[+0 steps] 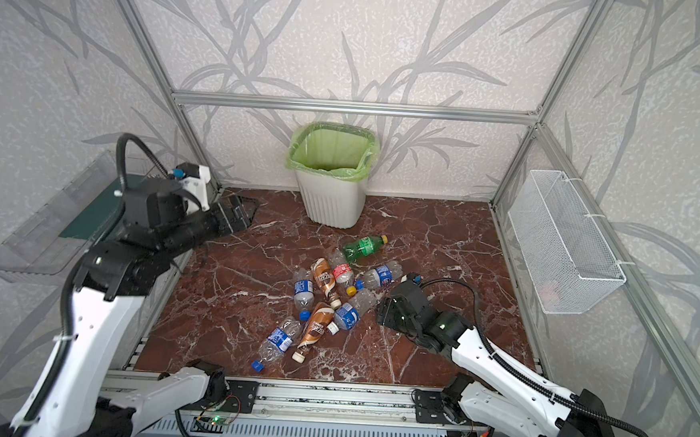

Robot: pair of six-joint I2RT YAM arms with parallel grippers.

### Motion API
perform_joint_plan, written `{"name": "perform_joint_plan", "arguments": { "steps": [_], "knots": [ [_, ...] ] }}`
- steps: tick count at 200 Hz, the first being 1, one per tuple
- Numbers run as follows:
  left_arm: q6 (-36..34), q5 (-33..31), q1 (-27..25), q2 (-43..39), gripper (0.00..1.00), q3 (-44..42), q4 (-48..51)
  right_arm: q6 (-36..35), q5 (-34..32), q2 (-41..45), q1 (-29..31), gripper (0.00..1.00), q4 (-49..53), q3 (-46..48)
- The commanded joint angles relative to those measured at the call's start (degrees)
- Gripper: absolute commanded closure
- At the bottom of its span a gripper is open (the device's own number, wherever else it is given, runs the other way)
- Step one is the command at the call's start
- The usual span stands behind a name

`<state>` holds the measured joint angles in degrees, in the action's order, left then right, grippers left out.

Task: Throw the plastic bottles in the bin
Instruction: 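Bring the left gripper back down over the bottle pile, then lower the right gripper and close it on the clear blue-labelled bottle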

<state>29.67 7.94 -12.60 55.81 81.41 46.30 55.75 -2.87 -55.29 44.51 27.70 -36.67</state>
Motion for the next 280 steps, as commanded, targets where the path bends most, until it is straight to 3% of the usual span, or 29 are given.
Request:
{"name": "perform_joint_plan", "arguments": {
  "steps": [1,43,100,204,280],
  "knots": [
    [2.3,0.1,0.0,-3.4,0.07,-10.9,-1.3,0.9,0.8,-1.2,0.0,0.31,-1.8,0.3],
    [7.9,2.1,0.0,-11.1,0.09,-26.9,-1.7,5.6,1.7,-1.3,0.1,0.31,-3.8,1.4],
    [9.8,4.2,0.0,-11.2,0.11,-35.8,-3.6,13.4,1.0,-0.5,0.1,0.30,-7.2,4.6],
    [9.4,5.9,0.0,-9.5,0.12,-40.1,-4.8,21.1,3.4,-6.6,0.3,0.29,-14.7,5.1],
    [8.9,6.1,0.1,-10.3,0.13,-40.9,-3.9,27.8,1.9,-13.8,3.9,0.18,-21.5,4.1]
  ]
}}
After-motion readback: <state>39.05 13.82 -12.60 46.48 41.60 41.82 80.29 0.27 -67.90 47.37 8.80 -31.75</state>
